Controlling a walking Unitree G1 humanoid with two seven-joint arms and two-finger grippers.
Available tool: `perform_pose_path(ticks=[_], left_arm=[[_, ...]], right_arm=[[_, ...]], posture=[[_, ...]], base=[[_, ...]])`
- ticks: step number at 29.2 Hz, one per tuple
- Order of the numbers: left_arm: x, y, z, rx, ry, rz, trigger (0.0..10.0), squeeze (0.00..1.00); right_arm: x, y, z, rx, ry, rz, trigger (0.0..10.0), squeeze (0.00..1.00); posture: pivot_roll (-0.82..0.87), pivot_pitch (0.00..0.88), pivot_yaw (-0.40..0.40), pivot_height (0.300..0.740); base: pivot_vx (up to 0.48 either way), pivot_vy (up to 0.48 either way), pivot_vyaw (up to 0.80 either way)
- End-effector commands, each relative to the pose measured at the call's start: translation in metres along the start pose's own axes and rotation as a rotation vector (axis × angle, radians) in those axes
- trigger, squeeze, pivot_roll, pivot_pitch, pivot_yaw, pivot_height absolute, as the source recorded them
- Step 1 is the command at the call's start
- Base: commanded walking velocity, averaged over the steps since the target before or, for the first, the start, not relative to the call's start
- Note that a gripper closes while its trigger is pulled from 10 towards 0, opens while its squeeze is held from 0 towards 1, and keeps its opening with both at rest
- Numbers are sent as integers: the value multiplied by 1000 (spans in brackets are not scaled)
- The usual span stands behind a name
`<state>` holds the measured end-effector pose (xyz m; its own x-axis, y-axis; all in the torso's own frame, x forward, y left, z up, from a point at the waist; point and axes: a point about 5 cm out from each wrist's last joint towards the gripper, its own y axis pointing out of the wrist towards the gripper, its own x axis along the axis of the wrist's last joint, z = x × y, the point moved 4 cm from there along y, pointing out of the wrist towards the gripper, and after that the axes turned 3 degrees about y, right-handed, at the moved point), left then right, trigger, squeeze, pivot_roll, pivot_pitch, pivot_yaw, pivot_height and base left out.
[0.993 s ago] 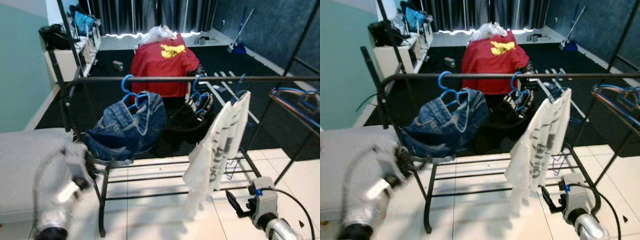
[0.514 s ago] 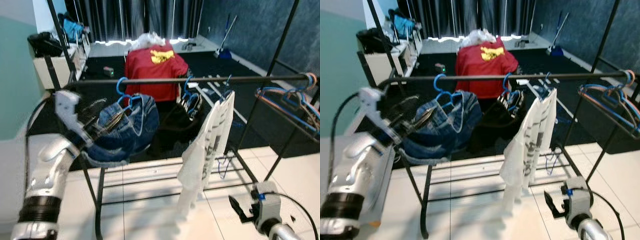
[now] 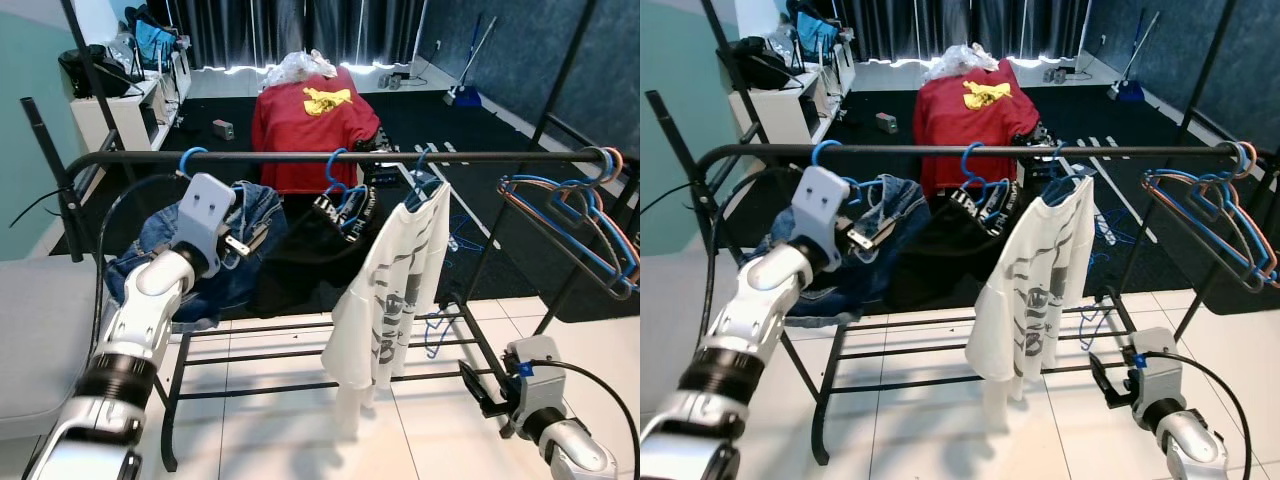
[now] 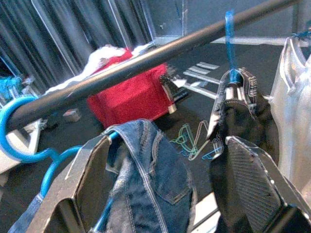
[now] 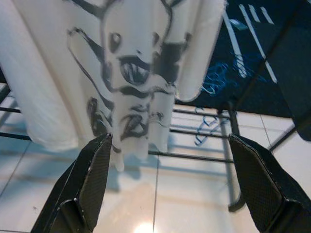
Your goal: Hang hanger
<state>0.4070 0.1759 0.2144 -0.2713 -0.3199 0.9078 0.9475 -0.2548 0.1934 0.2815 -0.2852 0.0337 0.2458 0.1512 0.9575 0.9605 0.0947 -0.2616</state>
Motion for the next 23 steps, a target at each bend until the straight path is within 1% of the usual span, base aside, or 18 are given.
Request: perform_pose_path(ticks=[1,2,3,4,5,6,7,8,9,11,12,14,16,18,20,23], left_arm=[[-2,1,25,114,-2,31,10000,0],[-2,1,25,114,-2,31,10000,0],[-2,1,36,163,-5,43,10000,0],[-2,1,36,163,-5,43,10000,0],[-4,2,41,190,-11,50,10000,0],[-4,2,41,190,-11,50,10000,0],[-8,3,41,193,-34,66,10000,0],[-14,4,39,199,-39,88,10000,0],[-14,4,39,199,-39,88,10000,0],[-24,3,29,188,-48,120,10000,0],[-24,3,29,188,-48,120,10000,0],[-28,3,21,180,-57,129,10000,0],[-28,3,21,180,-57,129,10000,0],[-28,4,20,181,-59,131,10000,0],[-25,6,10,161,-72,111,10000,0],[-23,8,6,155,-78,99,10000,0]], right_arm=[[-2,-1,4,13,-3,10,10000,0],[-2,-1,4,13,-3,10,10000,0],[-3,-2,4,15,-8,13,10000,0],[-3,-2,4,15,-8,13,10000,0],[-3,-2,4,15,-12,16,10000,0],[-3,-2,4,15,-12,16,10000,0],[-2,-3,4,14,-15,17,10000,0],[-2,-3,3,11,-16,17,10000,0],[-2,-3,3,11,-16,17,10000,0],[-1,-4,3,7,-17,17,10000,0],[-1,-4,3,7,-17,17,10000,0],[-1,-5,3,7,-19,18,10000,0],[-1,-5,3,7,-19,18,10000,0],[-1,-5,3,7,-19,19,10000,0],[-1,-4,5,13,-26,18,10000,0],[0,-4,6,16,-29,16,10000,0]], posture=[[123,0,-7,740],[123,0,-7,740],[121,0,-7,740],[121,0,-7,740],[120,0,-6,740],[120,0,-6,740],[116,0,-4,740],[115,0,-5,740],[115,0,-5,740],[112,0,-4,740],[112,0,-4,740],[112,0,-4,740],[112,0,-4,740],[112,0,-4,740],[111,0,-2,740],[110,0,-1,740]], base=[[0,0,0],[0,0,0],[0,0,0],[0,0,0],[0,0,0],[0,0,0],[0,0,0],[0,480,0],[0,480,0],[0,480,0],[0,480,0],[0,480,0],[0,480,0],[0,0,0],[0,0,0],[0,0,0]])
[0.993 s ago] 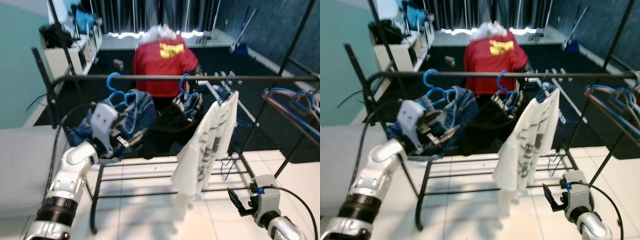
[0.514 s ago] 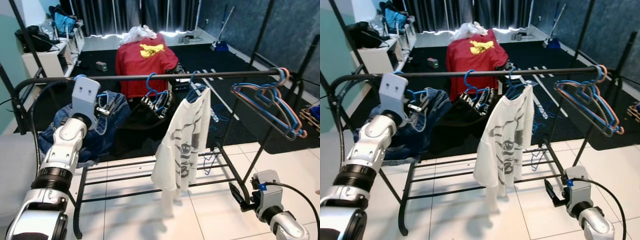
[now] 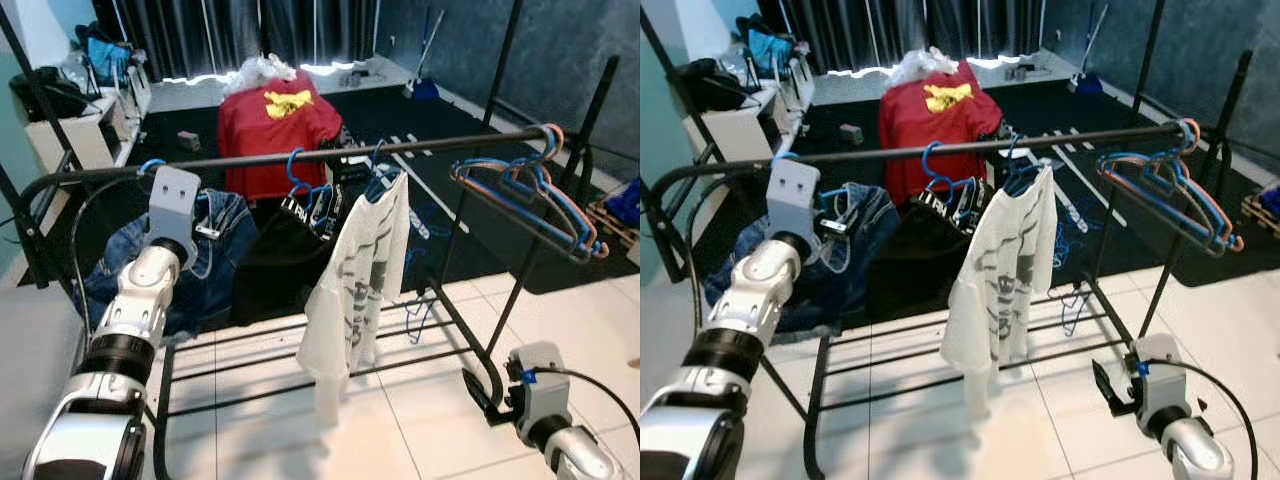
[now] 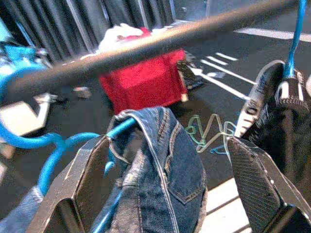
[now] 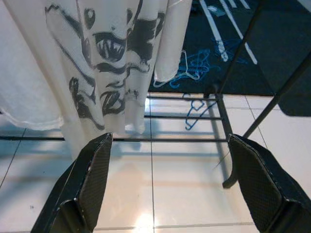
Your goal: Hang hanger
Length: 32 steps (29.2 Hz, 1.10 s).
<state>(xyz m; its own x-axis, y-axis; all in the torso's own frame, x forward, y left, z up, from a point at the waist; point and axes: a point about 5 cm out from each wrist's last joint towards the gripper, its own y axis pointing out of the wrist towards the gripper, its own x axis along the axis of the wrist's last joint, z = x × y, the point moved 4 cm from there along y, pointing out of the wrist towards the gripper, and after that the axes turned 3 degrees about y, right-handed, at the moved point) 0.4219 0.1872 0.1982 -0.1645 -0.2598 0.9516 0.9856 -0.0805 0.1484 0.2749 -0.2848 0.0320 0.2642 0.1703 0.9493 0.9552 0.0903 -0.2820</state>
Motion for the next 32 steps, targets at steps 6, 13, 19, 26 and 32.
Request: perform_pose_path(ticks=[6,13,19,26,32], left_arm=[[5,2,-3,1,-1,-21,10000,0],[1,2,2,37,13,-3,10000,0],[-2,1,6,58,24,12,10000,0],[0,3,3,-17,8,-2,10000,0],[-14,1,-16,-136,12,57,10000,0]], right_arm=[[5,3,8,24,-19,-9,10000,0],[6,3,13,43,-34,-9,10000,0],[6,3,14,48,-38,-9,10000,0],[9,3,18,61,-50,-16,10000,0],[10,2,18,61,-54,-14,10000,0]], posture=[[111,0,2,740],[111,0,3,740],[110,0,4,740],[108,0,8,740],[100,0,17,740]], base=[[0,0,0],[0,129,0],[0,433,0],[-39,57,0],[0,0,0]])
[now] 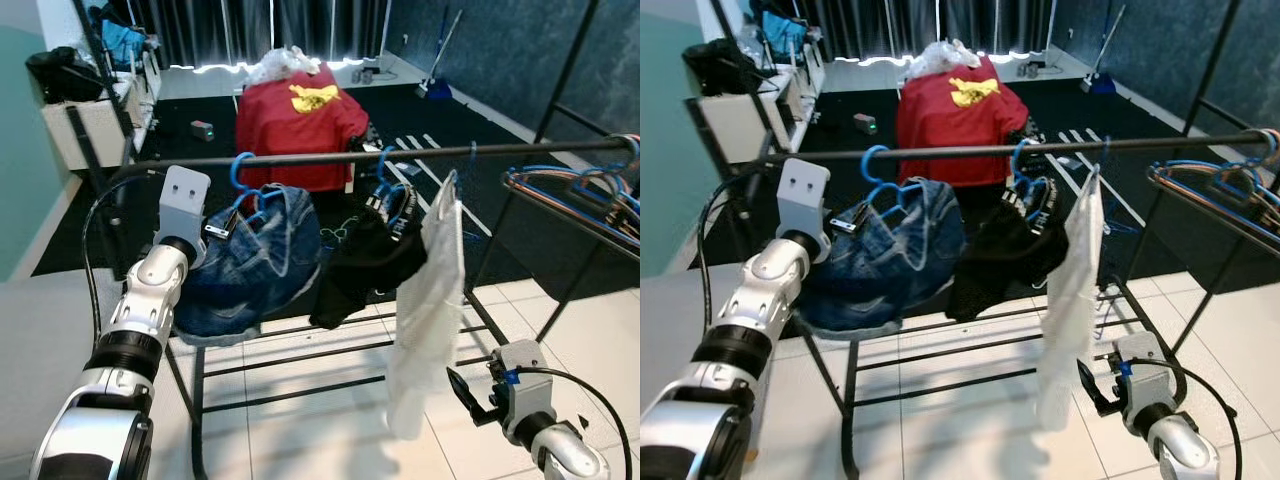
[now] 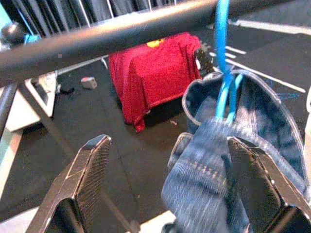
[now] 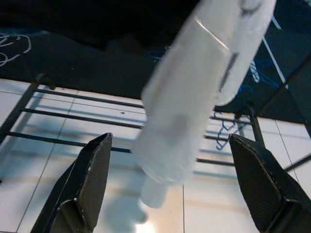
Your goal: Hang hanger
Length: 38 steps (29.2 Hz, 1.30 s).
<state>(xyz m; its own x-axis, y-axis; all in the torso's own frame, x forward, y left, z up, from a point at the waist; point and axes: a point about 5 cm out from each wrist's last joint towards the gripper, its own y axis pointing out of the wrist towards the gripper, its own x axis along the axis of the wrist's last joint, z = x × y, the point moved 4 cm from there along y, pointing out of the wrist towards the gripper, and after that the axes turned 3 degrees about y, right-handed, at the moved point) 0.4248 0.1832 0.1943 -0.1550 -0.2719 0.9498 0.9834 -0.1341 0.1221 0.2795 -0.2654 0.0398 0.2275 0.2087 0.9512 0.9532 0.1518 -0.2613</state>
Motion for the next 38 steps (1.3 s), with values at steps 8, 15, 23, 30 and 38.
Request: perform_pose_path(ticks=[8,15,23,30,38], left_arm=[[-23,-9,-51,-337,-113,91,10000,0],[-45,-12,-63,-325,17,181,10000,0],[-28,-2,-46,-211,-17,111,10000,0],[17,4,-35,-249,-177,-88,10000,0],[12,1,-29,-240,-149,-86,10000,0]], right_arm=[[-2,-4,0,2,-20,27,10000,0],[4,-4,-2,-5,-31,20,10000,0],[8,-5,-3,-7,-35,12,10000,0],[11,-6,-4,-9,-35,7,10000,0],[10,-8,-3,-10,-34,12,10000,0]], posture=[[92,0,22,740],[86,0,18,740],[81,0,20,740],[83,0,21,740],[90,0,18,740]], base=[[0,0,0],[0,0,0],[0,0,0],[0,0,0],[0,0,0]])
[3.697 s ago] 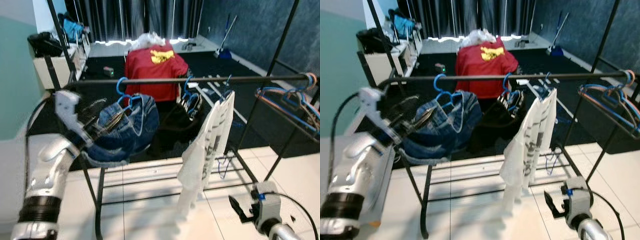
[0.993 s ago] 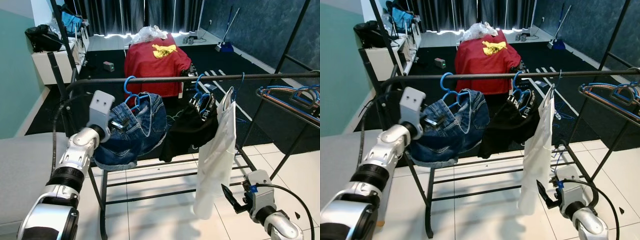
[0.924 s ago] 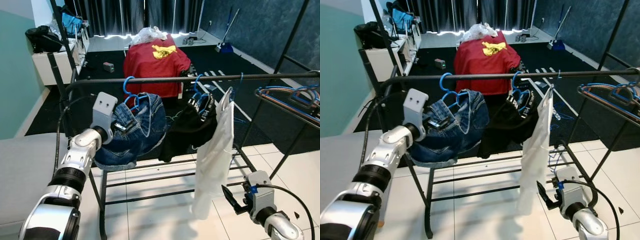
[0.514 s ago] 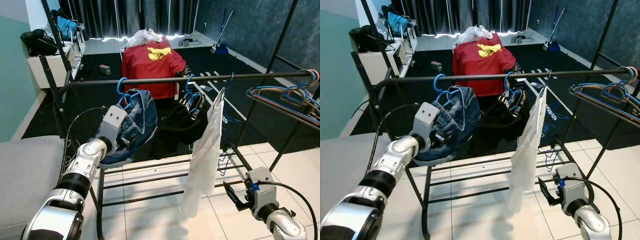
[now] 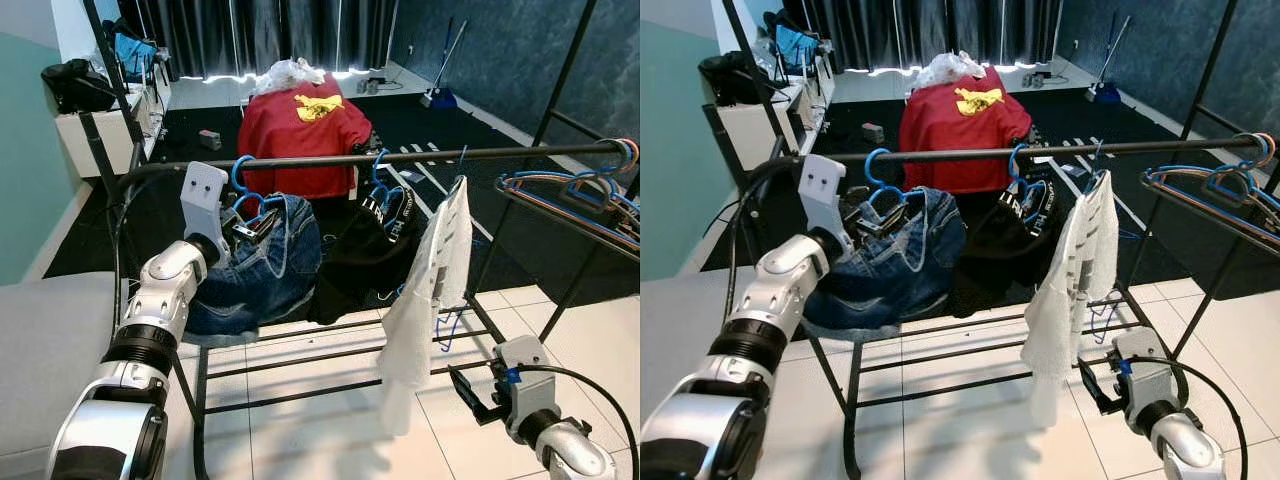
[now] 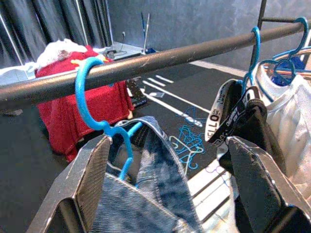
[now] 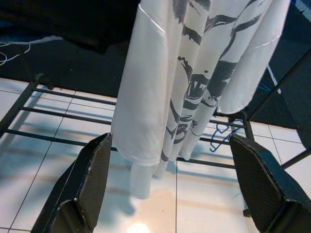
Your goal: Hang hanger
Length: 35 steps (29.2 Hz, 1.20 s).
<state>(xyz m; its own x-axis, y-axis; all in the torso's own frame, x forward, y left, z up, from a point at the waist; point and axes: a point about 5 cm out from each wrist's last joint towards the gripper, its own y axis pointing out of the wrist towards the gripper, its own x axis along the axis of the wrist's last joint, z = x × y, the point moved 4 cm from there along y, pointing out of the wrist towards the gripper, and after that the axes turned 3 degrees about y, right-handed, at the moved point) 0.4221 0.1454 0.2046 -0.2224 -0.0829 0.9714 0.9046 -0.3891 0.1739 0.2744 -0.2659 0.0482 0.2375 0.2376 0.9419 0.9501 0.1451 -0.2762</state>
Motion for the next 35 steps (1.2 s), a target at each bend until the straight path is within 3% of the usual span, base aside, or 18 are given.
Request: perform_pose_path(ticks=[1,4,6,7,9,11,13,21,25,28,31,32,33,34,35], left_arm=[[-18,-7,4,9,41,68,10000,0],[-18,-7,4,9,41,68,10000,0],[-53,-16,6,48,107,224,10000,0],[-53,-16,6,48,107,224,10000,0],[-72,-24,13,114,119,325,10000,0],[-72,-24,13,114,119,325,10000,0],[-75,-25,20,181,108,357,10000,0],[-75,-22,19,217,89,363,10000,0],[-63,-12,10,191,67,281,10000,0],[-43,0,4,150,50,190,10000,0],[-42,2,2,138,51,193,10000,0],[-47,3,-5,95,58,219,10000,0],[-56,1,-15,36,75,267,0,0],[-66,-3,-25,-16,91,308,0,0],[-66,-3,-25,-16,91,308,0,0]], right_arm=[[4,-1,-2,-6,-7,-4,10000,0],[4,-1,-2,-6,-7,-4,10000,0],[6,-3,-3,-10,-8,-10,10000,0],[6,-3,-3,-10,-8,-10,10000,0],[7,-6,-6,-18,-9,-12,10000,0],[7,-6,-6,-18,-9,-12,10000,0],[6,-10,-7,-28,-5,-12,10000,0],[7,-13,-8,-35,-4,-12,10000,0],[9,-14,-8,-36,-4,-14,10000,0],[11,-14,-7,-32,-5,-19,10000,0],[12,-14,-7,-31,-5,-21,10000,0],[13,-14,-7,-31,-6,-22,10000,0],[13,-14,-7,-31,-6,-23,10000,0],[14,-14,-8,-33,-7,-24,10000,0],[14,-14,-8,-33,-7,-24,10000,0]], posture=[[89,0,19,740],[89,0,19,740],[75,0,27,740],[75,0,27,740],[70,0,29,740],[70,0,29,740],[56,0,36,740],[50,0,37,740],[47,0,38,740],[50,0,38,740],[50,0,38,740],[49,0,39,740],[47,0,43,740],[45,0,46,740],[45,0,46,740]], base=[[0,0,0],[0,0,0],[0,0,0],[0,0,0],[0,0,0],[0,0,0],[0,0,0],[0,0,0],[0,0,0],[0,0,0],[0,0,0],[0,0,0],[0,0,0],[0,0,0],[0,0,0]])
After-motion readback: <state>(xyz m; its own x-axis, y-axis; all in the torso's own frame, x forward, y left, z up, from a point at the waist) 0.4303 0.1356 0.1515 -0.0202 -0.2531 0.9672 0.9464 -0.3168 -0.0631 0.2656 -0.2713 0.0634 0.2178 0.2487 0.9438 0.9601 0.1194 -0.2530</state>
